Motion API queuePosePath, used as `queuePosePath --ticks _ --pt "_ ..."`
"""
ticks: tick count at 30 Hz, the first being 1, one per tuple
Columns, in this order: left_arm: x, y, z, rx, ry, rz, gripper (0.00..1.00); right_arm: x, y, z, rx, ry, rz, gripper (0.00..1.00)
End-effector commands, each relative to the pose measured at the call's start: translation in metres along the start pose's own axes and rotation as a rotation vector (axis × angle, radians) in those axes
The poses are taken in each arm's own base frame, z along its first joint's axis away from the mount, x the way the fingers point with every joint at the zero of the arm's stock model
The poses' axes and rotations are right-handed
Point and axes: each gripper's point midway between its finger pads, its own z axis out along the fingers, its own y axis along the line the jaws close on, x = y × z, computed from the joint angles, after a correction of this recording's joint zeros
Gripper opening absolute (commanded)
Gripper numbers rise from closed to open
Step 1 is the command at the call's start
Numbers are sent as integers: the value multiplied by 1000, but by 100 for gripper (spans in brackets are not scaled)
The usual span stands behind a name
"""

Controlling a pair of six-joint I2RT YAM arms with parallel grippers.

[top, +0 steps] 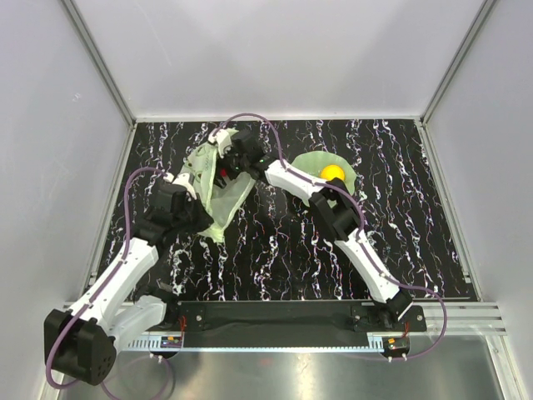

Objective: Untie the knot of the plastic bag and take out the fruit

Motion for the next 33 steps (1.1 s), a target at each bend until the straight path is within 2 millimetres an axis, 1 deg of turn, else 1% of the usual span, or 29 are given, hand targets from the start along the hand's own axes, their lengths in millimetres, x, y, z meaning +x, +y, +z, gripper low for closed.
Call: queuePosePath --ticks 1,2,3,4,8,10,14,16,17,18,22,24,25,26,27,28,29,30,31,32,33 --pt "-22 -21 -4 80 -57 1 0 -14 -3 13 20 -27 -52 96" --pt "-21 -22 -4 86 -56 1 0 -1 -8 19 27 2 -41 96" --pt "-21 -22 -4 85 -54 0 0 -18 -13 18 46 -38 -52 96" --pt "-20 -22 -3 87 -51 1 0 -21 -14 19 54 -49 -56 99" --pt "-18 -21 -1 85 -40 -2 0 -26 -23 22 64 -64 -26 100" --pt "-18 -21 0 91 -41 -5 0 -21 -26 21 58 -40 14 100" --pt "-17 -24 2 106 -33 -16 0 -17 -18 20 12 -20 35 100" --pt "-17 -25 2 110 -33 -17 0 -6 -14 21 -22 13 73 100" --pt "-18 -26 1 110 -36 -18 0 -7 -15 20 -23 17 86 100" --pt "-19 -27 0 114 -39 -17 0 1 -11 19 -38 46 114 100" --pt "-20 -28 0 116 -36 -15 0 7 -4 14 -76 69 173 100" --pt "-17 -29 0 126 -16 2 0 14 -1 10 -78 96 195 100" --pt "-13 -34 -1 158 12 19 0 18 2 4 -80 116 207 100" --pt "-11 -35 -1 168 28 48 0 19 4 -1 -79 122 217 100" --pt "-3 -36 1 180 70 57 0 9 4 -4 -69 79 225 100" --pt "3 -41 0 218 105 67 0 15 11 -21 -59 88 236 100" --pt "8 -42 1 235 127 90 0 8 11 -29 -51 50 226 100" --pt "15 -42 2 244 154 96 0 -9 10 -33 -40 -25 203 100" --pt "20 -41 3 253 171 101 0 -11 11 -40 -33 -31 200 100" --pt "25 -45 0 290 190 112 0 -18 14 -51 -32 -38 191 100" --pt "28 -48 -2 311 199 118 0 -16 20 -54 -36 -22 193 100"
